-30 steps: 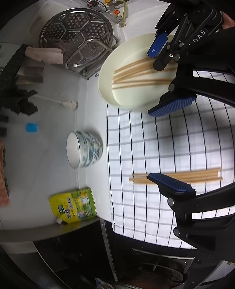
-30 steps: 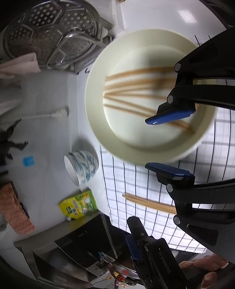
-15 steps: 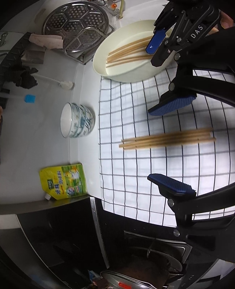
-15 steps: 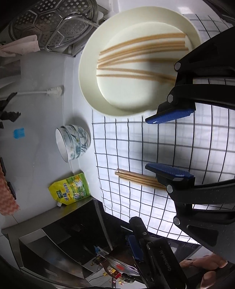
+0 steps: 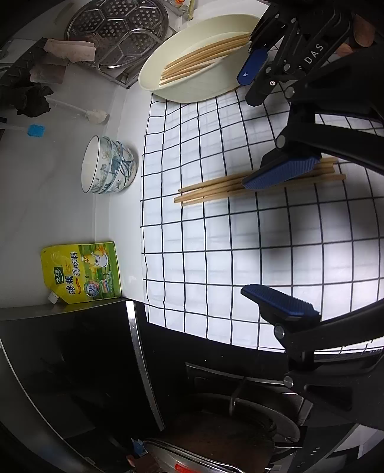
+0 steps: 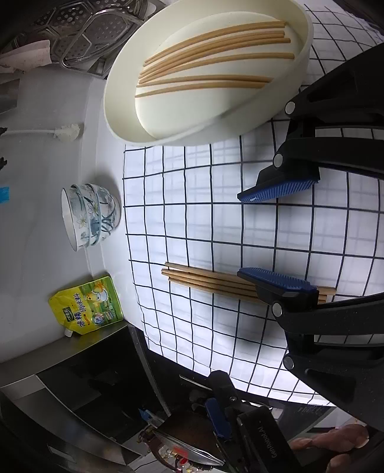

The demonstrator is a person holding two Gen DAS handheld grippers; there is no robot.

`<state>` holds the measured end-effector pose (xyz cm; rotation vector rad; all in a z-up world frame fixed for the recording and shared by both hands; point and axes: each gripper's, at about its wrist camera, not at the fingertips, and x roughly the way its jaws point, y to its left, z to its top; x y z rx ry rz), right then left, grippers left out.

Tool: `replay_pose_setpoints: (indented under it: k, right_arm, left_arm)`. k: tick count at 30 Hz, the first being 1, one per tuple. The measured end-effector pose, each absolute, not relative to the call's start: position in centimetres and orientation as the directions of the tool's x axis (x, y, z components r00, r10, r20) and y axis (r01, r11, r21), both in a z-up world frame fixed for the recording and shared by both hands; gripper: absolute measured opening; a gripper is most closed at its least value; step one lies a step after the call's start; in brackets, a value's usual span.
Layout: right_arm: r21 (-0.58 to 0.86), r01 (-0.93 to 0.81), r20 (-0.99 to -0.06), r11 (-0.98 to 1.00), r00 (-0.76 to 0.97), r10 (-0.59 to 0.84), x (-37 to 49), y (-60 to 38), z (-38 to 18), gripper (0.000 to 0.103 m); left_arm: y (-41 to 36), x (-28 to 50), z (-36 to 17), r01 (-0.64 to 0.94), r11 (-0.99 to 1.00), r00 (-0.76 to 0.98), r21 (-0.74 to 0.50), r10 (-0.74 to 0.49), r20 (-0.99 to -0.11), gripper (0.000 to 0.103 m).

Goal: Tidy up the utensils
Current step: 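Move both open tools back over the remaining chopsticks on the cloth, then lower the right tool beside a chopstick while the left tool closes on another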

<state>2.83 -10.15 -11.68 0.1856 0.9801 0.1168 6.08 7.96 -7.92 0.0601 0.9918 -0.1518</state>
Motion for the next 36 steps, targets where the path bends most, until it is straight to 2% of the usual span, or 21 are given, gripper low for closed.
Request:
replay_pose_setpoints:
  k: [17,36]
  right_arm:
    - [0.193,0.027,-0.849,0.981,0.506,0.154,2.7,-9.5,-13.7,0.046]
    - [0.166,-0.055,-0.880,0.985,0.442,0.173,4.2,-5.2,-16.7,0.046]
  left_arm:
    - [8.7,7.4,-10.5,0.182,0.982,0.497,-0.044,-0.131,-0.858,0.070]
    - [10.7,7.5,-13.7,0.154,0.987,0.439,-0.050,-0.114,-0.891,0.070]
